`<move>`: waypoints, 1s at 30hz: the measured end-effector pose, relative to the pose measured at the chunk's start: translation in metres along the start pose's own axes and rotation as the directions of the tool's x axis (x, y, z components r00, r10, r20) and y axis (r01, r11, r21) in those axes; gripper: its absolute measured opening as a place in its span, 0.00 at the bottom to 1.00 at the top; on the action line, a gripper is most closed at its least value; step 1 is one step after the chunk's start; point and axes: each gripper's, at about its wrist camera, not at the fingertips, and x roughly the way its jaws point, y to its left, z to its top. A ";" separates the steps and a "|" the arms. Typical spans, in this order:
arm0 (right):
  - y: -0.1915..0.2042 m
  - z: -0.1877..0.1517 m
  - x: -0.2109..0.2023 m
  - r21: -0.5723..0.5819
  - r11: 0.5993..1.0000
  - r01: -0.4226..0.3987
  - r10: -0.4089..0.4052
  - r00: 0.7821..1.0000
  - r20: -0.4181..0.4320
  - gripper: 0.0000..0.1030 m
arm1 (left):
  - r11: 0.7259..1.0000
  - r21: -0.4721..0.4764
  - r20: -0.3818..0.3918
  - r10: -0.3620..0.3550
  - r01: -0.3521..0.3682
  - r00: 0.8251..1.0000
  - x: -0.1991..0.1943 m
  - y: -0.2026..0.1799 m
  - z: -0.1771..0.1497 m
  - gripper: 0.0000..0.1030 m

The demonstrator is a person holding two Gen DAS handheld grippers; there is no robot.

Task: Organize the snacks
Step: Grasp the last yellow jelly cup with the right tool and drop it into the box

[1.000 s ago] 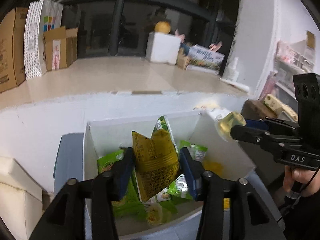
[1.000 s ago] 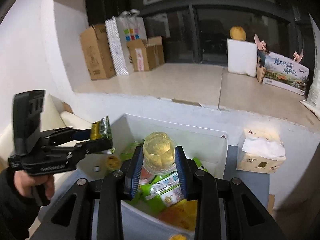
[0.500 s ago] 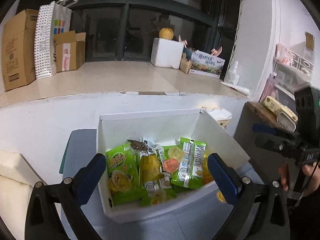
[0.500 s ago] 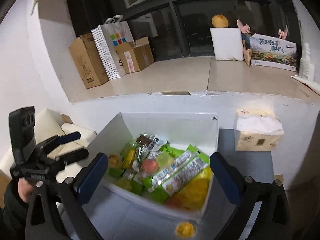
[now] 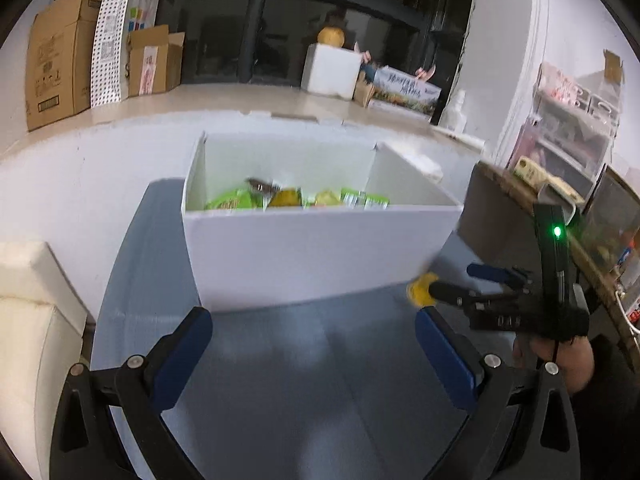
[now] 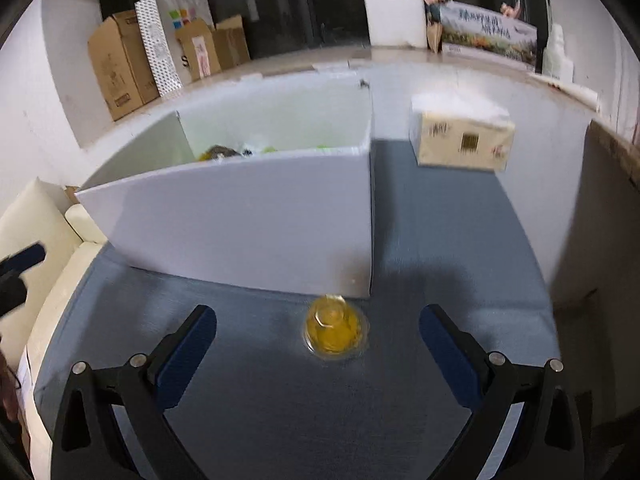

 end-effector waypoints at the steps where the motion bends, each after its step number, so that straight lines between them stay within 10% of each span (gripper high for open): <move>1: -0.001 -0.001 0.002 0.002 1.000 0.000 0.000 1.000 -0.003 1.00 | 1.000 -0.003 -0.004 -0.005 0.005 1.000 0.000 0.000 -0.002 1.00; 6: -0.004 -0.001 0.019 -0.002 1.000 0.013 -0.013 0.999 -0.037 0.80 | 1.000 -0.027 -0.033 -0.012 0.011 0.999 0.006 0.000 -0.009 1.00; 8: -0.004 -0.001 0.033 -0.007 1.000 -0.010 0.010 0.996 -0.086 0.37 | 0.999 -0.029 -0.041 -0.017 0.015 0.999 0.007 -0.001 -0.012 1.00; 22: 0.005 -0.002 -0.029 -0.054 0.993 -0.110 0.110 0.994 0.005 0.35 | 0.998 -0.049 -0.066 -0.033 0.029 0.997 0.013 0.001 -0.017 1.00; 30: 0.040 0.079 -0.088 -0.179 0.978 -0.106 0.136 0.977 0.166 0.35 | 0.999 -0.051 -0.051 -0.022 0.020 0.998 0.009 0.003 -0.011 1.00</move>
